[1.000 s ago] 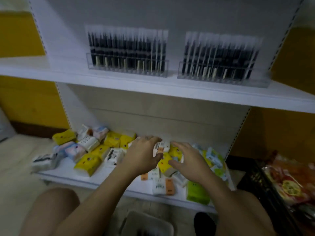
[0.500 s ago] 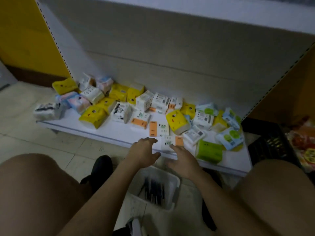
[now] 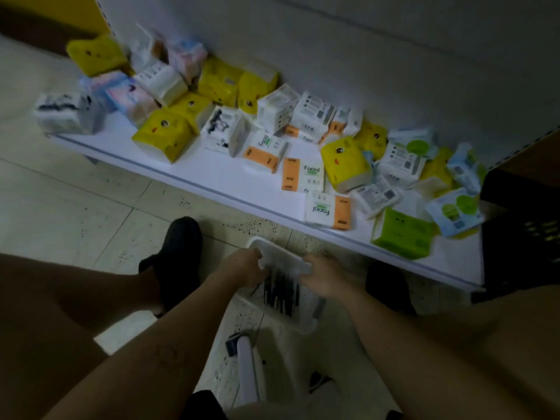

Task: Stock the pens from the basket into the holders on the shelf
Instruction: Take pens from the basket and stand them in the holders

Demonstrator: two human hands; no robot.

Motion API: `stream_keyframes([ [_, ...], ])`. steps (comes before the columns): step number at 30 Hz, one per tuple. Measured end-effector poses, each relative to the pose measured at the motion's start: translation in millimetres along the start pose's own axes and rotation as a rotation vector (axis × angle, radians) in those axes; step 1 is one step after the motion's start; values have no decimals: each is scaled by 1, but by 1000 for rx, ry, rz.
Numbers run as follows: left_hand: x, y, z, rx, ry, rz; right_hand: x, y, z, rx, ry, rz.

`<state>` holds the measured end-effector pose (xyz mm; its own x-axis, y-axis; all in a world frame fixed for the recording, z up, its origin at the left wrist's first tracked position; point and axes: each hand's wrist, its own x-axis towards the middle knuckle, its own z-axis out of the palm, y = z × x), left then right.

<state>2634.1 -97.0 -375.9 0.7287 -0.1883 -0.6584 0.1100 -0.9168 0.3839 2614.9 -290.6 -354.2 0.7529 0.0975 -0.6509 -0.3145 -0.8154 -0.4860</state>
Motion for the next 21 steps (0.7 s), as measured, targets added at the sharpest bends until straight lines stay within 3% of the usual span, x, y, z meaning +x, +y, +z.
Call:
stream_keyframes([
  [9,69,-26,67,-134,-121,-59,52,30,53,28,-199,106],
  [17,102,-36,101,6,-221,-151,84,48,73,135,-180,224],
  [21,103,-41,115,-77,-152,-101,98,52,82,72,-198,252],
])
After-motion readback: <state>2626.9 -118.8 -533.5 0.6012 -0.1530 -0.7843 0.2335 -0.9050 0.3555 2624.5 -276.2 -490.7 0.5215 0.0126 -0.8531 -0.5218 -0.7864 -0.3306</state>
